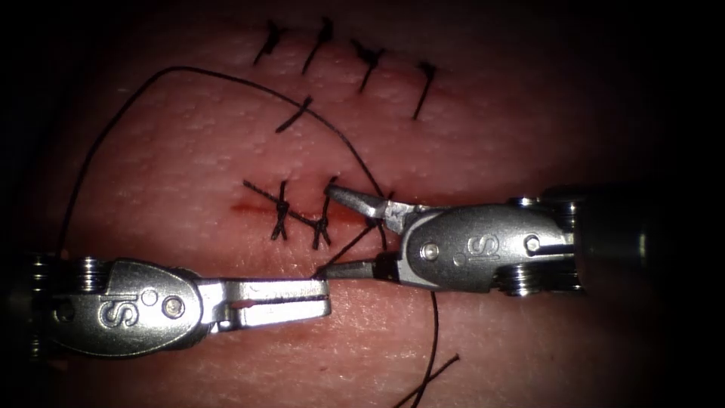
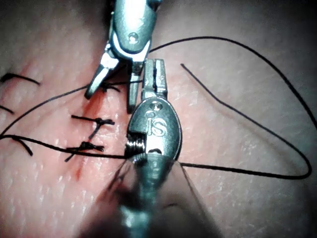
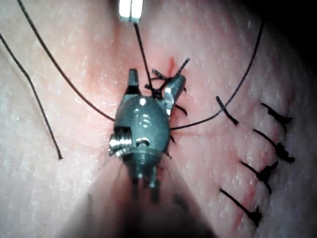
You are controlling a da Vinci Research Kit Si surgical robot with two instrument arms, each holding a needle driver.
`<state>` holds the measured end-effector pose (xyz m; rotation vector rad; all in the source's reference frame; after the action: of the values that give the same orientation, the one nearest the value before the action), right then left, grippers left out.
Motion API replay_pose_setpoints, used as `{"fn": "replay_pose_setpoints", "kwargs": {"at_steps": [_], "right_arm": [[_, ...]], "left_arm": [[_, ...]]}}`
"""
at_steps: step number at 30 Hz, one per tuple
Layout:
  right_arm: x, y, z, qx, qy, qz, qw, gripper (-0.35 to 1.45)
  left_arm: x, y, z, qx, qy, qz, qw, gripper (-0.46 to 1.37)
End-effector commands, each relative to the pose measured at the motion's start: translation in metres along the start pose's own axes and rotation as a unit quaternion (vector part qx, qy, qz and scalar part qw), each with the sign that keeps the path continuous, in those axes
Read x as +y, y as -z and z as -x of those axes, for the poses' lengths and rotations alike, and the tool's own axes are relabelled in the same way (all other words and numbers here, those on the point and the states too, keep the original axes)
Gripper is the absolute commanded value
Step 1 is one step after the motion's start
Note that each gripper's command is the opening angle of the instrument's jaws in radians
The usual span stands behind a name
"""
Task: Wound Closure
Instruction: Cut the suture with the right scissors
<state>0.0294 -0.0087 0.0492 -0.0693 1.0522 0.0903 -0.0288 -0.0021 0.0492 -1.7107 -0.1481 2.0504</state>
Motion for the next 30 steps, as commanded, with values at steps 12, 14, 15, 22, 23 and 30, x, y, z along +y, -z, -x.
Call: {"fn": "replay_pose_setpoints", "kwargs": {"at_steps": [12, 14, 15, 22, 23, 30], "right_arm": [[0.0003, -0.0014, 0.0004, 0.015, 0.032, 0.005, 0.999, 0.96], [0.0002, -0.0017, 0.0003, 0.014, 0.032, 0.006, 0.999, 0.97], [0.0001, -0.0019, 0.0003, 0.014, 0.032, 0.007, 0.999, 0.96], [0.0000, -0.0025, 0.0003, 0.016, 0.033, 0.006, 0.999, 0.94], [0.0000, -0.0025, 0.0004, 0.016, 0.034, 0.006, 0.999, 0.93], [0.0001, -0.0028, 0.0004, 0.017, 0.035, 0.005, 0.999, 0.89]], "left_arm": [[0.0003, -0.0001, 0.0000, 0.000, 0.000, 0.006, 1.0000, -0.35], [0.0003, -0.0002, -0.0001, 0.000, 0.000, 0.006, 1.0000, -0.35], [0.0003, -0.0002, -0.0001, 0.000, 0.001, 0.005, 1.0000, -0.35], [0.0005, -0.0002, -0.0001, 0.001, 0.001, 0.008, 1.0000, -0.35], [0.0006, -0.0002, -0.0001, 0.001, 0.001, 0.008, 1.0000, -0.35], [0.0007, -0.0002, -0.0001, 0.001, 0.001, 0.008, 1.0000, -0.35]]}}
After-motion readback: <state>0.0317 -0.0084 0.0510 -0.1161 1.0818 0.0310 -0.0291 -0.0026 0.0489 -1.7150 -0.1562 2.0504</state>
